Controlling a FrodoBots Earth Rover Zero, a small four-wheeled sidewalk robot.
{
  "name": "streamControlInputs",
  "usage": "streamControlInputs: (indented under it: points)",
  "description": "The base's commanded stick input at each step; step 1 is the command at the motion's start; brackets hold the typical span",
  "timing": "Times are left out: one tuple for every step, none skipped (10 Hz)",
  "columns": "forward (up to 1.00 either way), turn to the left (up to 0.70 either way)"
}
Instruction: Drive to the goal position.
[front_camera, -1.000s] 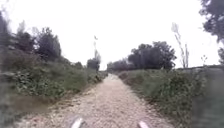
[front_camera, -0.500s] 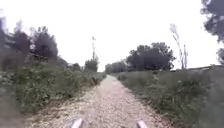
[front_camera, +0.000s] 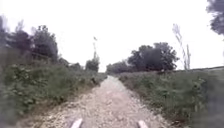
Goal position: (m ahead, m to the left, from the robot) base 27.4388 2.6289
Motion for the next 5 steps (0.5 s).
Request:
streamControlInputs:
  points:
    - [0.70,0.00]
    - [0.70,0.00]
    - [0.70,-0.15]
    - [0.70,-0.35]
    - [0.70,-0.04]
